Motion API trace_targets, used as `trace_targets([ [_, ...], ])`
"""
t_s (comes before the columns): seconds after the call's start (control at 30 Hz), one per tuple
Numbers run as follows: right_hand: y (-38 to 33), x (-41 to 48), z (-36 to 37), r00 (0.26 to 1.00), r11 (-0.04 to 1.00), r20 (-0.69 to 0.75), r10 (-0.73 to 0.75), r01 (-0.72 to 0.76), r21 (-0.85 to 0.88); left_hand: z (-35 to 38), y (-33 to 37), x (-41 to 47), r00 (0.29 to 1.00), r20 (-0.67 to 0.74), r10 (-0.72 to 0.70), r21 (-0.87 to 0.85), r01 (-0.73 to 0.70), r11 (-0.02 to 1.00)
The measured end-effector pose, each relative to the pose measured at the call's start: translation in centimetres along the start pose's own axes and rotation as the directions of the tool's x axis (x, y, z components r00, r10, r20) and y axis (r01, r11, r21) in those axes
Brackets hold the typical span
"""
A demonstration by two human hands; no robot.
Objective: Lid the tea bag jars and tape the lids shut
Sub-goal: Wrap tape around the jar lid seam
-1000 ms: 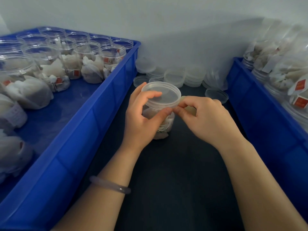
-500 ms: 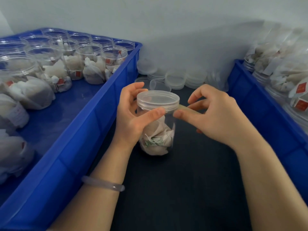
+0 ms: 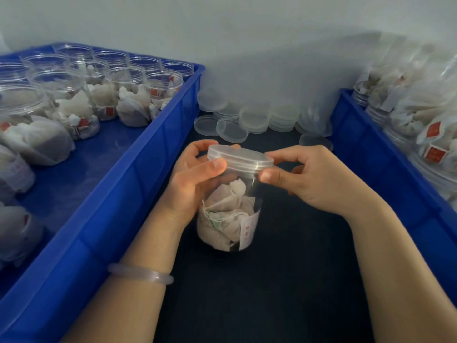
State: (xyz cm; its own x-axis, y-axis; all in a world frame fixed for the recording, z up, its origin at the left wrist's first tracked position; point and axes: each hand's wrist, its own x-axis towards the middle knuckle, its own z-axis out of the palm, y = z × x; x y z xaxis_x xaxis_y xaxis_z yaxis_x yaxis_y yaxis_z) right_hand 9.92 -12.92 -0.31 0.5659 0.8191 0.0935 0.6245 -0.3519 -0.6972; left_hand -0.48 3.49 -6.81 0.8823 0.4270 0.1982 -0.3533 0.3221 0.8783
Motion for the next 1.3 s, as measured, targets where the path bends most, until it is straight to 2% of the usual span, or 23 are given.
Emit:
trace_targets([
  [0.1,0.6,0.2,0.1,0.999,0.996,-0.009,0.052,-0.053,-0.077,0.1,-0.2,0.1,0.998,-0.035,0.043,0.172,-0.036,0.984],
  [0.2,1.0,0.2,0.6,0.994,0.993,-0.096,0.055,-0.064,-0.097,0.2,0.0,0.2,0.990,-0.017,0.137,0.454,-0.115,0.883],
  [0.3,0.5,0.2,1.4,0.994,0.994,-0.113,-0.005,-0.008,-0.108,0.9,-0.2,-0.4,0.988,0.055,0.141,0.540,-0.149,0.829],
  [0.37,0.1,0.2,1.7,0.997,0.991,-0.053,-0.063,0.056,-0.125,1.4,-1.1,-0.7,0.981,-0.032,0.189,0.579,-0.136,0.804],
  [0.43,-0.2,0.3,1.5,0.998,0.999,0.052,-0.043,0.044,-0.011,1.8,-1.7,-0.8,0.943,-0.188,0.274,0.615,-0.105,0.782],
  [0.5,-0.2,0.1,1.3,0.988,0.992,0.152,0.003,-0.022,0.124,1.7,-1.6,-0.7,0.910,-0.257,0.326,0.618,-0.105,0.779],
  [0.53,-0.1,0.0,1.2,0.989,0.992,0.146,0.028,-0.045,0.119,1.4,-1.4,-0.5,0.911,-0.250,0.328,0.622,-0.108,0.776],
  [0.67,-0.2,-0.5,-0.3,0.996,0.997,-0.049,0.071,-0.070,0.029,0.6,-0.5,-0.3,0.966,-0.140,0.217,0.581,-0.097,0.808],
  [0.77,-0.5,-1.1,-0.9,0.990,0.998,-0.129,0.055,-0.056,-0.002,0.5,-0.4,-0.2,0.991,-0.075,0.114,0.559,-0.053,0.828],
  [0.87,-0.5,-1.0,-0.9,0.985,0.998,-0.161,0.055,-0.057,-0.007,0.5,-0.3,-0.3,0.996,-0.053,0.075,0.524,-0.036,0.851],
  [1.0,-0.3,-0.5,-0.9,0.993,0.994,-0.037,0.111,-0.110,0.030,0.4,-0.2,-0.4,0.997,0.001,0.081,0.481,-0.072,0.874],
  [1.13,0.2,-0.1,-0.8,0.982,0.975,0.145,0.120,-0.145,0.171,0.4,-0.3,-0.6,0.994,0.060,0.090,0.427,-0.107,0.898],
  [1.23,0.8,0.1,-0.8,0.961,0.954,0.263,0.091,-0.160,0.255,0.4,-0.8,-0.7,0.993,0.115,0.019,0.413,-0.065,0.908],
  [1.3,1.2,0.2,-0.9,0.958,0.958,0.275,0.086,-0.155,0.241,0.8,-0.8,-0.7,0.992,0.122,-0.017,0.464,-0.042,0.885],
])
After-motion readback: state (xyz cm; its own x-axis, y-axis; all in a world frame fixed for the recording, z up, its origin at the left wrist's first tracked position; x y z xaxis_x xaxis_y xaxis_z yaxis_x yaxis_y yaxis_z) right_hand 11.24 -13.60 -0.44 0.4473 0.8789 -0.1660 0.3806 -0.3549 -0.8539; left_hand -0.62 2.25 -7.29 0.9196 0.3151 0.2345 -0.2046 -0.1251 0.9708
